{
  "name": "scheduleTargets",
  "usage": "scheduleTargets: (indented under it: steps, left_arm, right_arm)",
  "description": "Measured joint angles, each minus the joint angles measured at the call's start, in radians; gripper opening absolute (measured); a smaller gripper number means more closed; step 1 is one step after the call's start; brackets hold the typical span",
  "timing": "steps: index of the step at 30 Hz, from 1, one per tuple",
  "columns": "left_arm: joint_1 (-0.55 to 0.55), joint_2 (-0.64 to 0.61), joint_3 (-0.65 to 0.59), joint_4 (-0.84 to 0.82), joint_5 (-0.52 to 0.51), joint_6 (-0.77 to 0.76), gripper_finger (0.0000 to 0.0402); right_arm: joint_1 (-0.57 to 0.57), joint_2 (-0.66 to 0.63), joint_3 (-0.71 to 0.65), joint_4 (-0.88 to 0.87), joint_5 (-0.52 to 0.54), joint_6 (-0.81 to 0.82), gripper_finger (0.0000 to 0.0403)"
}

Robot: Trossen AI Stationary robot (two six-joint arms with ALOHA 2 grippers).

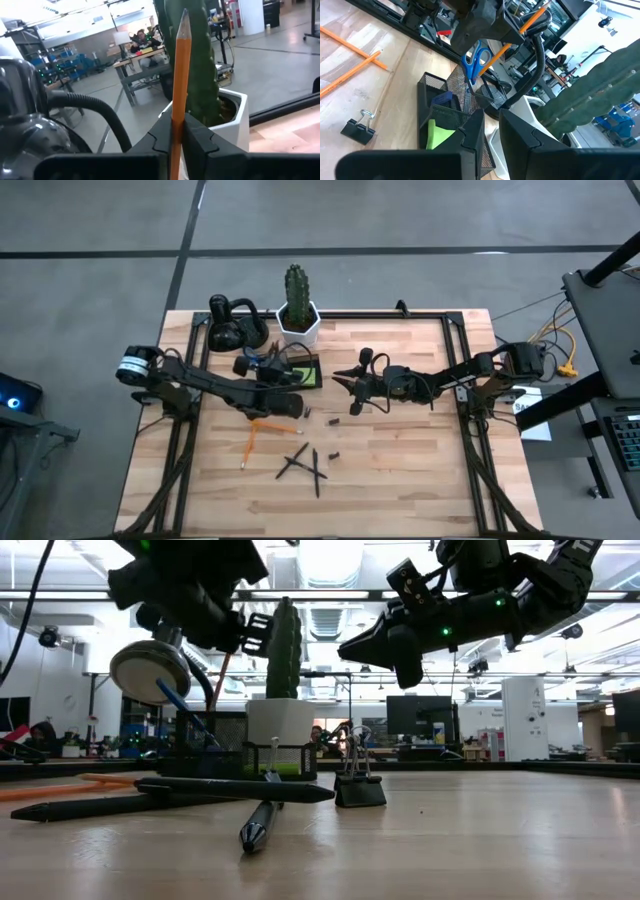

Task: Pick and place office supplies into organizer
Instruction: Put the bottom left orange pencil into the black desk organizer

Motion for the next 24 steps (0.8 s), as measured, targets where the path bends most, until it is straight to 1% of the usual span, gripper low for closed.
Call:
scheduleTargets:
  steps: [4,8,12,18,24]
  left_arm:
    - [0.003,0.0,-0.018,0.005,0.003,-0.037,0.001]
    - [0.009,0.0,-0.033,0.025,0.003,-0.042,0.0006]
    - [0.019,0.0,-0.045,0.083,0.003,-0.043,0.0006]
    - [0.021,0.0,-0.058,0.112,0.003,-0.045,0.0006]
    - [0.025,0.0,-0.058,0.113,0.077,-0.026,0.0006]
  right_arm:
    - [0.0,0.0,0.0,0.0,0.0,-0.001,0.0047]
    - [0.0,0.0,0.002,0.0,0.0,0.0,0.0047]
    - [0.0,0.0,0.002,0.0,0.0,0.0,0.0047]
    - [0.0,0.0,0.002,0.0,0.0,0.0,0.0047]
    - [0.0,0.0,0.002,0.0,0.0,0.0,0.0047]
